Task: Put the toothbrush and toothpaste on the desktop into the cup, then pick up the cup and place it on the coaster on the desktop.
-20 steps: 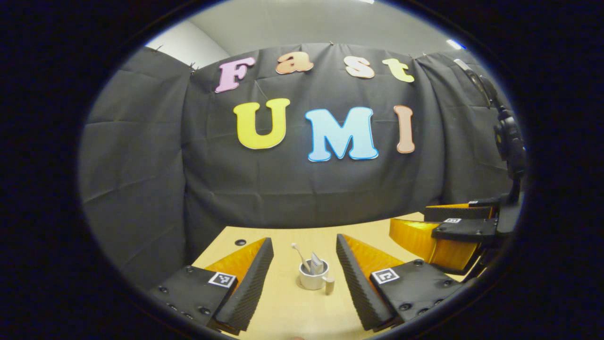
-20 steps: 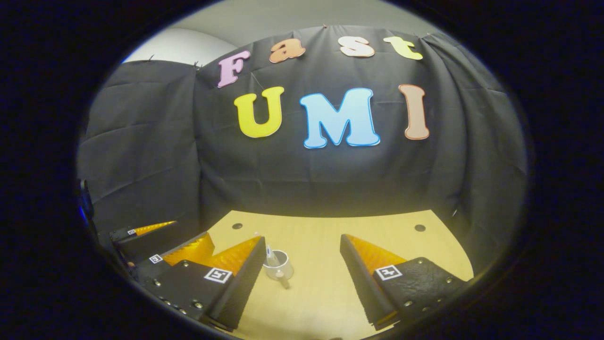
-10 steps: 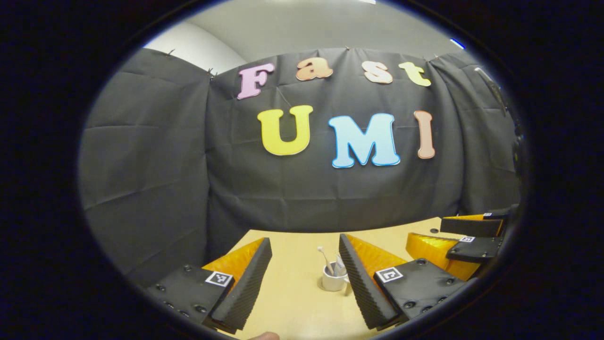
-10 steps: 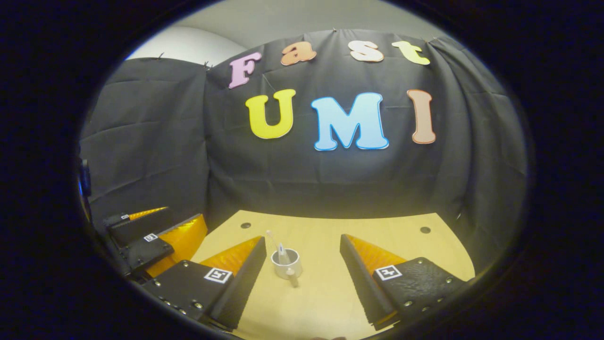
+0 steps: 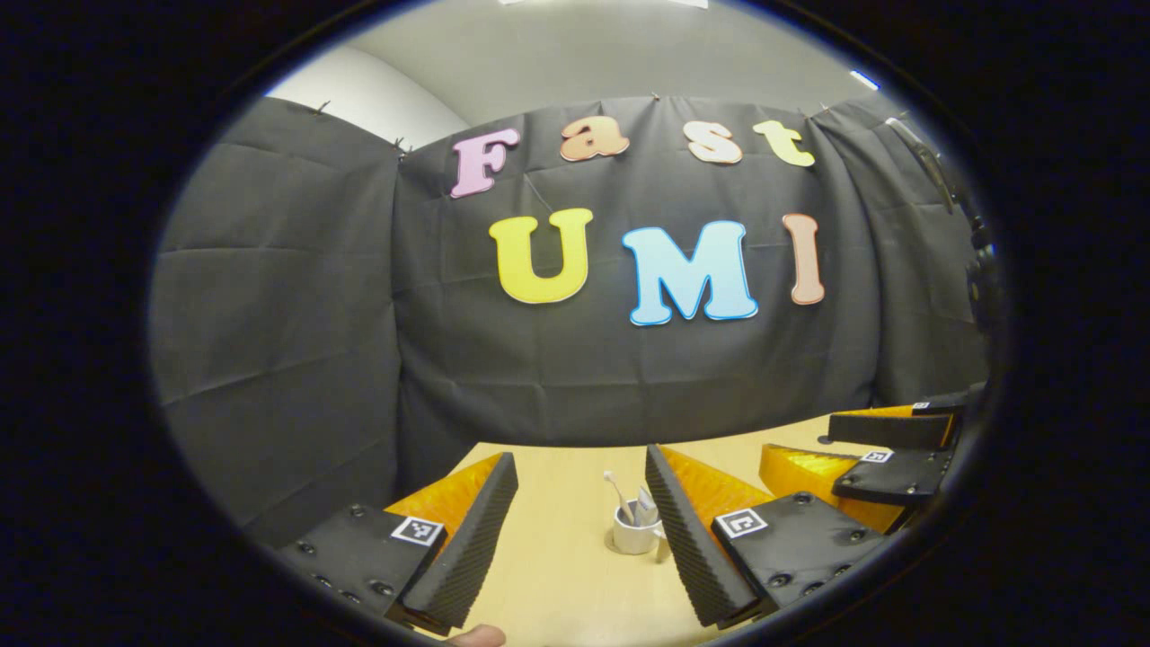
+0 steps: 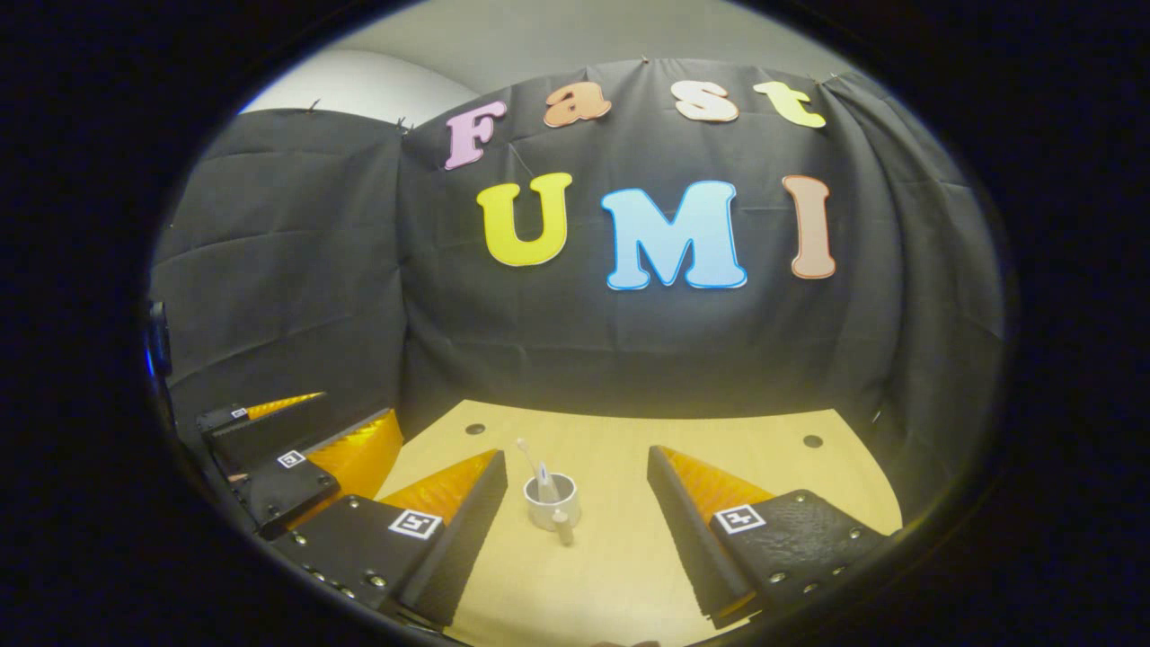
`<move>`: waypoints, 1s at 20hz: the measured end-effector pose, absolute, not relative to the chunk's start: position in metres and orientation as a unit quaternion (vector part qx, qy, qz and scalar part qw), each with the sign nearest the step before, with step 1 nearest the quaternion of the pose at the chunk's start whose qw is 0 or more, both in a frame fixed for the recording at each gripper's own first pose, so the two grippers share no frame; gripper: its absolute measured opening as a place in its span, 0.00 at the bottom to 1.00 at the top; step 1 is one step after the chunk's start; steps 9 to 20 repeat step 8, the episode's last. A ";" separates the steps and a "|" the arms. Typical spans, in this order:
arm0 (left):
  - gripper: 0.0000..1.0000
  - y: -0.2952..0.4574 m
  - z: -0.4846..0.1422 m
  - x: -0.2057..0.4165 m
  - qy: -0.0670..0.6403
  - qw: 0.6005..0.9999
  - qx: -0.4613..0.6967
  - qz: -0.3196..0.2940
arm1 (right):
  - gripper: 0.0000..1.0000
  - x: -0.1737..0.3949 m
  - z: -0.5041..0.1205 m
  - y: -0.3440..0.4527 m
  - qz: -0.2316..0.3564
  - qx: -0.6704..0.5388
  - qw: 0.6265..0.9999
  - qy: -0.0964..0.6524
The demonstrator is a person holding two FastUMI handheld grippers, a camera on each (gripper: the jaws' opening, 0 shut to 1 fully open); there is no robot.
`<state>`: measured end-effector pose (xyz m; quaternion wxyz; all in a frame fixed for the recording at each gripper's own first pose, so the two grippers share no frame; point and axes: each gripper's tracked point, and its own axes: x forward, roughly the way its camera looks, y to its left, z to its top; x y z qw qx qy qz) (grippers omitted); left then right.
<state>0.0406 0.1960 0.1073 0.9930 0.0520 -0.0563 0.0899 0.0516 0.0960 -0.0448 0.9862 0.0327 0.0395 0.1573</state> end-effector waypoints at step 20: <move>0.94 0.198 0.107 0.046 -0.058 0.993 0.052 0.094 | 0.94 0.057 -0.043 0.095 0.153 0.032 0.987 0.040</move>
